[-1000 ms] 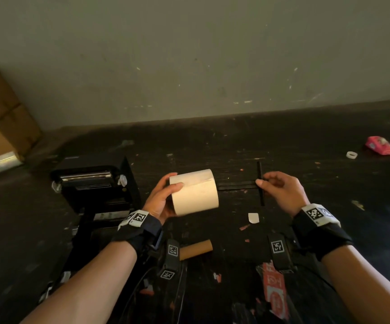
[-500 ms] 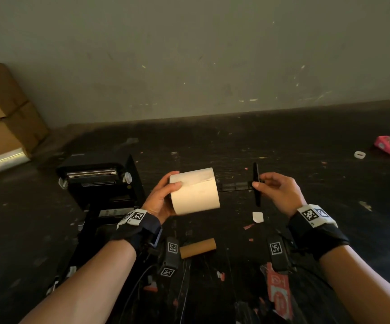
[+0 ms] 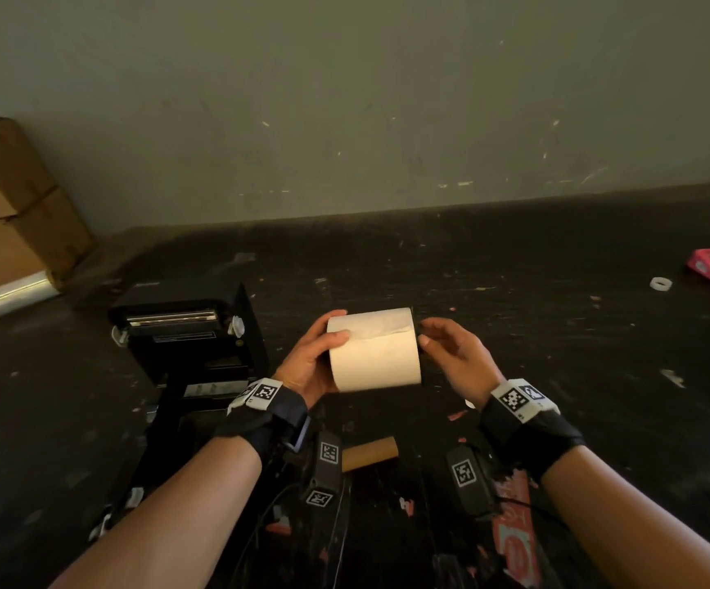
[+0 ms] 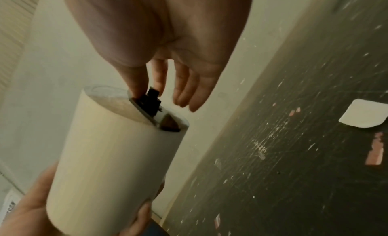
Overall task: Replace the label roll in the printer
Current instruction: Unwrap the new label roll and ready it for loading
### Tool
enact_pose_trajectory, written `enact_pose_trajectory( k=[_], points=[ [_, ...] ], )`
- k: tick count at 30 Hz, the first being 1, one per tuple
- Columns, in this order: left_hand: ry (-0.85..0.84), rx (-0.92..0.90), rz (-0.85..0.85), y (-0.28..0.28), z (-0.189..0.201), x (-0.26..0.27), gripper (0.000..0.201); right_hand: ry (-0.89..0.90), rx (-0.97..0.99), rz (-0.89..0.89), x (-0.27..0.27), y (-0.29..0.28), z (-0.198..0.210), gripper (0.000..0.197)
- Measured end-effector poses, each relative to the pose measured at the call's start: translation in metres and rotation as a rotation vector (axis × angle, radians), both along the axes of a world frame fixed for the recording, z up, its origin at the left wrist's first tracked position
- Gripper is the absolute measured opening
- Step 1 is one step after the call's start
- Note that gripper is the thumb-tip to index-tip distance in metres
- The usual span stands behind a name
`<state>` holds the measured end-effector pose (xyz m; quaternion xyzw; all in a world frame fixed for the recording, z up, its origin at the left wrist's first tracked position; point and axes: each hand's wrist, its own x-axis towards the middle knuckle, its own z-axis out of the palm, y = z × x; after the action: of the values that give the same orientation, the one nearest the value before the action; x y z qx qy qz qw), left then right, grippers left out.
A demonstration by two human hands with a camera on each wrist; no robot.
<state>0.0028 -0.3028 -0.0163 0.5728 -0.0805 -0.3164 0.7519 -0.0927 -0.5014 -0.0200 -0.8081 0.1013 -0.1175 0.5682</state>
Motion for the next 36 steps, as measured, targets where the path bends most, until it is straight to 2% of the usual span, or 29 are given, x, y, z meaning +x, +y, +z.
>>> enact_pose_trajectory(
  k=[4,6,13,18,23,26,28,30,33,36],
  points=[
    [0.018,-0.019,-0.011,-0.003,0.0,-0.004,0.045,0.075,0.293,0.016,0.005,0.01,0.003,0.05],
    [0.007,-0.019,-0.016,-0.005,0.001,-0.007,0.045,0.091,0.364,0.041,0.006,0.015,0.006,0.051],
    [-0.093,0.055,-0.031,-0.006,0.008,-0.011,0.046,0.08,0.355,0.085,0.009,0.024,0.012,0.068],
    [-0.062,0.056,-0.034,-0.006,0.007,-0.012,0.05,0.07,0.388,0.038,0.01,0.026,0.009,0.057],
    [-0.03,0.051,-0.062,-0.007,0.007,-0.012,0.038,0.096,0.485,0.03,0.012,0.021,0.004,0.054],
    [-0.024,0.097,-0.05,0.001,0.001,-0.007,0.048,0.132,0.588,0.01,0.011,0.015,-0.002,0.056],
    [-0.032,0.235,0.037,0.008,-0.007,-0.002,0.052,0.156,0.613,-0.012,0.009,0.009,-0.007,0.058],
    [-0.114,0.496,0.088,0.015,-0.023,0.005,0.048,0.185,0.615,-0.024,0.005,0.006,-0.011,0.057],
    [-0.35,0.989,-0.098,0.026,-0.058,0.012,0.052,0.219,0.605,-0.048,0.0,0.002,-0.015,0.056],
    [-0.445,1.247,-0.249,0.031,-0.087,0.009,0.062,0.23,0.618,-0.053,-0.004,0.0,-0.022,0.061]
  ],
)
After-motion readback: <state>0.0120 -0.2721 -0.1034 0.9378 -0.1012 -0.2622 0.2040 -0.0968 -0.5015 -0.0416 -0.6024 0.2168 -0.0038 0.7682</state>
